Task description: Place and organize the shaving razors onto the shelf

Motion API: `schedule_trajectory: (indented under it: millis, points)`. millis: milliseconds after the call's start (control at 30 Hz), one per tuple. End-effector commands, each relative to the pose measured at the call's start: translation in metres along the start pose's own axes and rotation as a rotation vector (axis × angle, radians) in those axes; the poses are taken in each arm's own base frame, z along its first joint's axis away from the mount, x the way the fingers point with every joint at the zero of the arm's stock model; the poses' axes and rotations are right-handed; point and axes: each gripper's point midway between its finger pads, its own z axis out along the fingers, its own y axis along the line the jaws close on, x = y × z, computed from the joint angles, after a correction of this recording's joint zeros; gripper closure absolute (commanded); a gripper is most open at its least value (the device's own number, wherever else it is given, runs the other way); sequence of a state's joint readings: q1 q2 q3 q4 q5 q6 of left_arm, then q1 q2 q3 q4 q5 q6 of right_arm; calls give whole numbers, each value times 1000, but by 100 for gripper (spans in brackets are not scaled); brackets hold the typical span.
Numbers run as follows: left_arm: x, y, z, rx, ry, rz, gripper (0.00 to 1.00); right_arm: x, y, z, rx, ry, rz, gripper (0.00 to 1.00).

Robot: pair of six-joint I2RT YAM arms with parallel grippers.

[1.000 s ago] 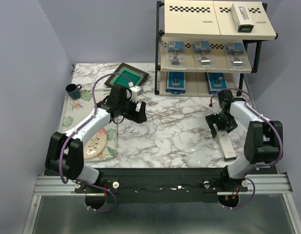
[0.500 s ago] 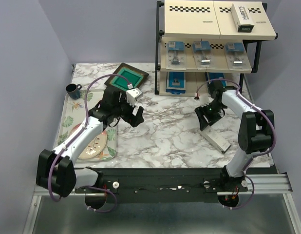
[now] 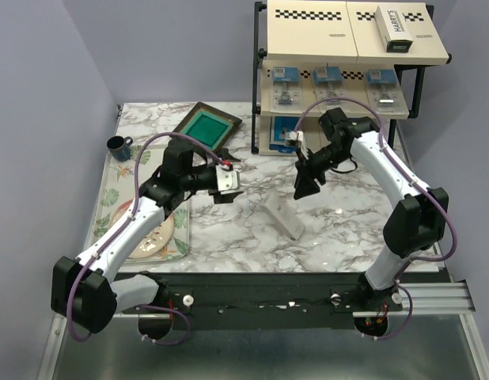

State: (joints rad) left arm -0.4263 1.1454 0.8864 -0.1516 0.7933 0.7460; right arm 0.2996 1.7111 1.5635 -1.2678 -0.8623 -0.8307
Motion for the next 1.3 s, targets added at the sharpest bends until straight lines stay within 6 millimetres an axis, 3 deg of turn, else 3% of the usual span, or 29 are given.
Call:
schedule_trajectory:
  millis: [0,133,200,233,267,300,333,367,400,533,600,733,900,1267]
  points:
    - [-24,-8,21,164,-84,343,8,-17,30,-1,-139,-35,-63,45]
    - [-23,-10,31,208,-58,316,8,-21,16,1,-77,-30,-101,45]
    - [-21,-6,30,194,-23,238,9,-4,5,5,-14,17,-91,39]
    - [-20,-7,28,173,-5,146,9,-14,-3,0,78,-19,-157,35]
    - [-27,5,23,98,0,133,9,-2,-13,1,146,22,-178,31]
    - [-17,-1,21,77,20,82,7,21,-13,12,158,64,-184,27]
    - [-16,-1,17,48,28,57,7,18,-19,23,207,68,-283,21]
    - [-21,-1,9,4,29,15,6,25,-23,21,277,114,-327,18]
    - [-6,-1,4,-47,87,-31,4,42,-19,33,260,155,-338,16]
    - [21,-4,-17,-183,222,-236,2,56,-9,75,232,287,-378,14]
    - [30,-12,-28,-216,255,-305,2,65,-16,92,234,350,-331,14]
    - [39,-21,-50,-231,293,-306,2,46,-25,115,292,319,-371,13]
    - [42,-15,-72,-278,322,-301,2,57,-28,128,298,351,-381,11]
    - [42,-7,-83,-331,291,-349,2,74,-7,150,245,382,-326,11]
